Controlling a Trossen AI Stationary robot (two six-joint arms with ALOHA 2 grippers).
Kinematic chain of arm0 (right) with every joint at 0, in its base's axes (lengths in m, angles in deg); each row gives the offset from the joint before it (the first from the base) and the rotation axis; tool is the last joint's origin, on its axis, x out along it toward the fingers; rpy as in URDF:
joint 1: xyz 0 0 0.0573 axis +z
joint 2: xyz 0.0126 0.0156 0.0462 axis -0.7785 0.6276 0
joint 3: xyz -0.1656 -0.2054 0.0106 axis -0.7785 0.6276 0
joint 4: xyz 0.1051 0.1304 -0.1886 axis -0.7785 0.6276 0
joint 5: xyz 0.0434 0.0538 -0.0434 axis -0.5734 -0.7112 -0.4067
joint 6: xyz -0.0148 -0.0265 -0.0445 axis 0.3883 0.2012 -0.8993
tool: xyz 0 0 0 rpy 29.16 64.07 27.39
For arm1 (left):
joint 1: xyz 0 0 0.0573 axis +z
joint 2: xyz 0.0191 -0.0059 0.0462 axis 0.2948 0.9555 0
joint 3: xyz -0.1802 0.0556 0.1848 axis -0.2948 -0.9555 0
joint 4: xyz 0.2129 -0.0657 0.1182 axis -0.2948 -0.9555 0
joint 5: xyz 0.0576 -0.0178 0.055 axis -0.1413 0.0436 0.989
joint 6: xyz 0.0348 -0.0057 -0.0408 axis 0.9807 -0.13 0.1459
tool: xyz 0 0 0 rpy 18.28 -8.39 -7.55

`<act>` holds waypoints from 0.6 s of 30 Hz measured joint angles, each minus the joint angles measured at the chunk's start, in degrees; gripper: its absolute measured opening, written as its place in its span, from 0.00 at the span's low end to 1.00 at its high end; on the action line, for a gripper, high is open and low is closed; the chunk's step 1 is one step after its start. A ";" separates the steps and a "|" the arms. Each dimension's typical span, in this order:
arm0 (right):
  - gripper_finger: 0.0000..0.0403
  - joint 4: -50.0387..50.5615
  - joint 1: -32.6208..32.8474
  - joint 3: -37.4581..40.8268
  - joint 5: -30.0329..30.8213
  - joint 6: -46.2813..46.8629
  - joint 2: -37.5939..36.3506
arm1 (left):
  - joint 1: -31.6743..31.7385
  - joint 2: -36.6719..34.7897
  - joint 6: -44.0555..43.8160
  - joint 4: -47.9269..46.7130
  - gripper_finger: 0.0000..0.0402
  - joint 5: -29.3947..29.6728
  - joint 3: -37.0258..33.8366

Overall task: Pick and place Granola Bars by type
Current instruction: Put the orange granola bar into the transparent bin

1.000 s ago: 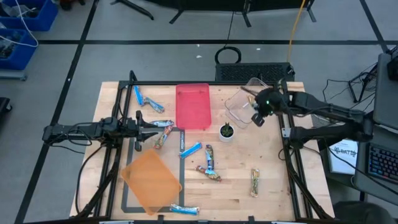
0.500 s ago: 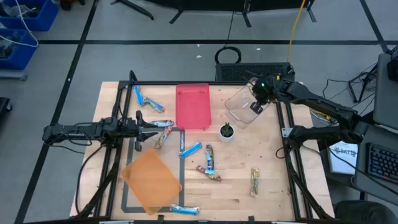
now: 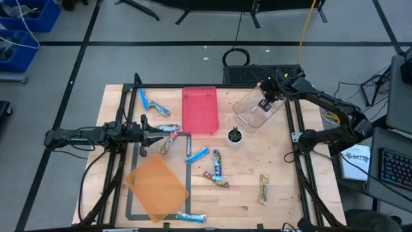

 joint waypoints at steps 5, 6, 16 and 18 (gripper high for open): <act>0.01 -0.96 0.02 0.00 0.13 -1.24 2.79 | -0.02 0.01 0.00 0.00 0.37 0.00 -0.02; 0.01 -1.05 0.02 0.00 0.13 -1.23 3.23 | -0.01 0.01 -0.01 0.00 0.37 0.00 -0.01; 0.01 -1.90 0.02 4.07 0.23 -0.21 4.58 | -0.01 0.01 0.00 0.00 0.37 0.00 -0.01; 0.01 -2.79 0.02 5.63 0.26 -0.35 4.58 | 0.00 0.02 0.00 0.00 0.37 0.00 -0.01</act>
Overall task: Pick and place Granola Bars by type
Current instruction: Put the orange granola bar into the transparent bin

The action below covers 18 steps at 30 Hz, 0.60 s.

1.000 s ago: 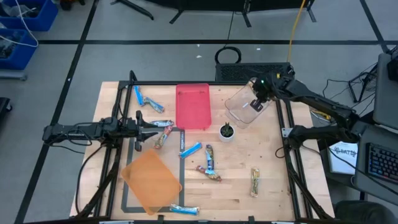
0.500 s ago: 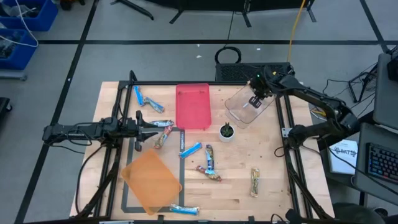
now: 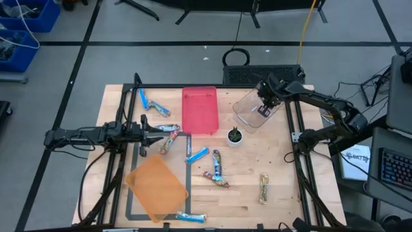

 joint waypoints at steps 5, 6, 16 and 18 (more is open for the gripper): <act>0.01 -2.82 0.00 2.38 0.09 -1.62 0.00 | -0.01 0.00 0.00 0.00 0.37 0.01 0.02; 0.01 -3.58 0.00 2.78 0.09 -1.91 0.00 | 0.00 -0.01 -0.01 0.00 0.37 0.00 0.02; 0.01 -5.72 0.02 4.80 -0.72 -4.93 4.16 | 0.00 -0.02 0.00 0.00 0.37 0.01 0.02; 0.02 -5.86 0.02 4.73 -1.10 -5.02 4.80 | 0.00 0.00 0.00 0.00 0.37 0.00 0.02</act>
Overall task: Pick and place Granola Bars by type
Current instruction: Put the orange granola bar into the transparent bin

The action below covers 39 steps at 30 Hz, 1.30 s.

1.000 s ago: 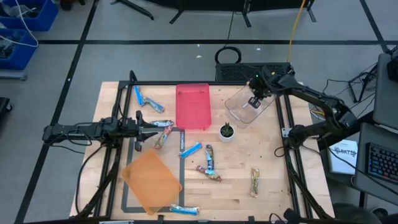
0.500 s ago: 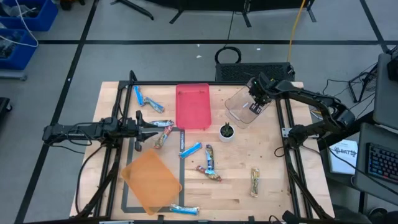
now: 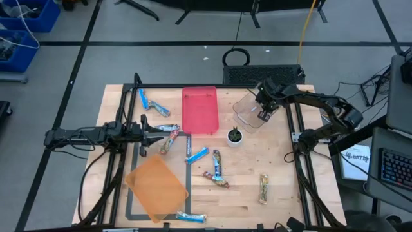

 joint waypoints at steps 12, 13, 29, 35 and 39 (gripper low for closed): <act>0.17 -1.99 0.00 0.09 2.02 -4.56 -1.72 | 0.00 0.00 -0.01 0.00 0.37 0.00 0.00; 0.19 -1.97 0.02 0.09 2.15 -4.73 -1.72 | 0.00 0.01 0.00 0.00 0.37 0.02 0.00; 0.39 0.82 8.59 -0.98 8.40 -0.38 -9.54 | 0.00 0.00 -0.02 0.00 0.37 0.00 0.00; 0.40 0.06 17.22 -1.53 1.38 11.06 -16.64 | 0.00 0.00 0.00 0.00 0.37 0.00 0.00; 0.39 0.17 22.86 -1.53 -2.91 17.99 -20.63 | -0.02 0.01 0.00 0.00 0.37 0.00 0.00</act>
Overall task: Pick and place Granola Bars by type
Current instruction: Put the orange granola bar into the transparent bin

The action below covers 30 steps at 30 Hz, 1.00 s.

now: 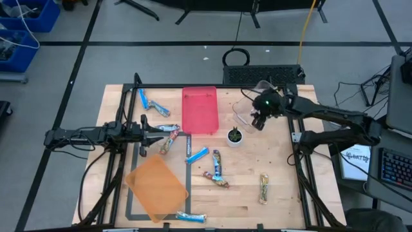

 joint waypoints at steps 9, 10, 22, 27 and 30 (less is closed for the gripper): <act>0.40 -0.41 15.20 0.00 -8.17 6.40 -5.48 | 0.00 -0.02 0.00 0.00 0.37 0.00 0.00; 0.40 -0.42 17.12 0.00 -8.18 6.69 -5.70 | 0.00 0.00 0.00 0.00 0.37 0.00 0.00; 0.39 -12.76 33.24 2.63 -8.03 9.23 -6.00 | 0.02 -0.01 0.00 0.00 0.37 0.00 0.00; 0.39 -19.50 37.52 6.69 -8.01 13.45 -6.00 | 0.00 0.00 0.00 0.00 0.37 0.00 0.00; 0.39 -19.38 39.62 9.38 -8.03 17.79 -6.00 | 0.01 -0.02 0.00 0.00 0.37 0.00 0.00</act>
